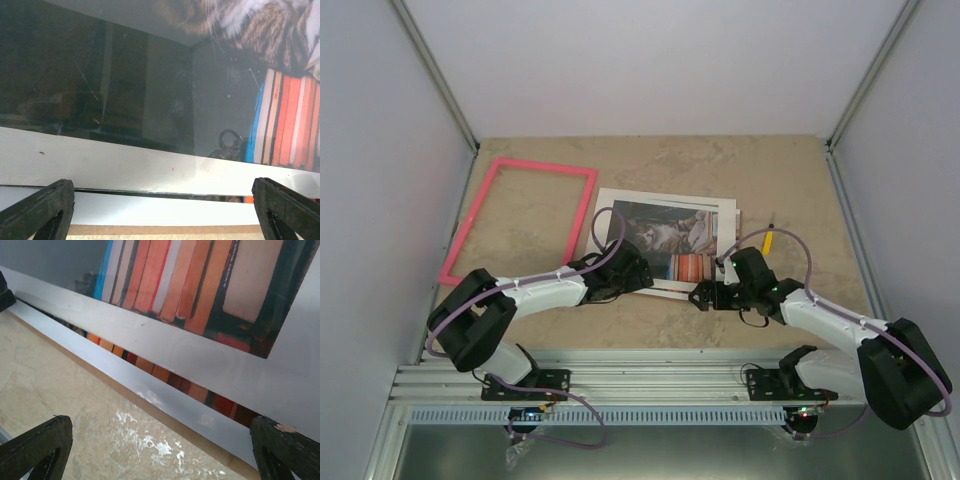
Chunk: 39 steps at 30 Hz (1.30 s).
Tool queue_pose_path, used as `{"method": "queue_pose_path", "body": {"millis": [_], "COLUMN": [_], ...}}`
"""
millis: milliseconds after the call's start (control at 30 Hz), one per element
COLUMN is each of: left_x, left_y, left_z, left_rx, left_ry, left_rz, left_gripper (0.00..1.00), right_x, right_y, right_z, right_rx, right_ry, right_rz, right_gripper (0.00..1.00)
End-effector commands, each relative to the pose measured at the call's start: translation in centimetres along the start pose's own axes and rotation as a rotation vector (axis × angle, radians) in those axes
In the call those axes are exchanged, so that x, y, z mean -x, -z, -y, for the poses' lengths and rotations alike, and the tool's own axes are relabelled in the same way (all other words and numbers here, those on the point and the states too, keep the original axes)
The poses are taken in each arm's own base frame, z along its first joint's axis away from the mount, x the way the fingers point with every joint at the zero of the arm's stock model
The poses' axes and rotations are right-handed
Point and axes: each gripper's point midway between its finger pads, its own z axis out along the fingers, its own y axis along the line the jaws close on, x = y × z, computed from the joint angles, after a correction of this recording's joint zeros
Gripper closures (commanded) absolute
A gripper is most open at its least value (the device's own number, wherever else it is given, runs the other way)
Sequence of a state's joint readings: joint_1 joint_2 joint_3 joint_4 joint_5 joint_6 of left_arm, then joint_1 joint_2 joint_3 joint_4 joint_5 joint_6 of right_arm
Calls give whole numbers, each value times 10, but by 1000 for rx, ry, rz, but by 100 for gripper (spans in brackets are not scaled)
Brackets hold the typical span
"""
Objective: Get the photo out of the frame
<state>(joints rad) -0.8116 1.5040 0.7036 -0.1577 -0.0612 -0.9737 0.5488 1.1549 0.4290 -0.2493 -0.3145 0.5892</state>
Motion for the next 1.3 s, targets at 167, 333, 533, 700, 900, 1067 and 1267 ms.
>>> {"method": "queue_pose_path", "body": {"millis": [167, 333, 533, 700, 900, 1067, 1267], "left_x": [-21, -21, -23, -25, -25, -21, -17], "left_y": [-7, -5, -3, -3, -2, 0, 1], "left_z": [-14, -16, -19, -21, -20, -18, -14], "left_rx": [17, 16, 19, 16, 8, 2, -7], "left_ry": [8, 10, 10, 12, 12, 4, -7], "left_rz": [-67, -63, -62, -65, -64, -49, -35], "left_gripper": [1, 1, 1, 1, 1, 1, 1], "right_x": [24, 38, 46, 64, 80, 76, 56], "right_y": [-5, -8, -19, -21, -19, -2, 21], "right_z": [8, 12, 17, 15, 13, 12, 15], "right_rx": [-73, -110, -136, -148, -159, -149, -118], "right_ry": [-1, 12, 23, 39, 58, 54, 27], "right_rz": [83, 117, 125, 162, 174, 173, 163], "right_gripper": [2, 2, 2, 2, 2, 2, 2]}}
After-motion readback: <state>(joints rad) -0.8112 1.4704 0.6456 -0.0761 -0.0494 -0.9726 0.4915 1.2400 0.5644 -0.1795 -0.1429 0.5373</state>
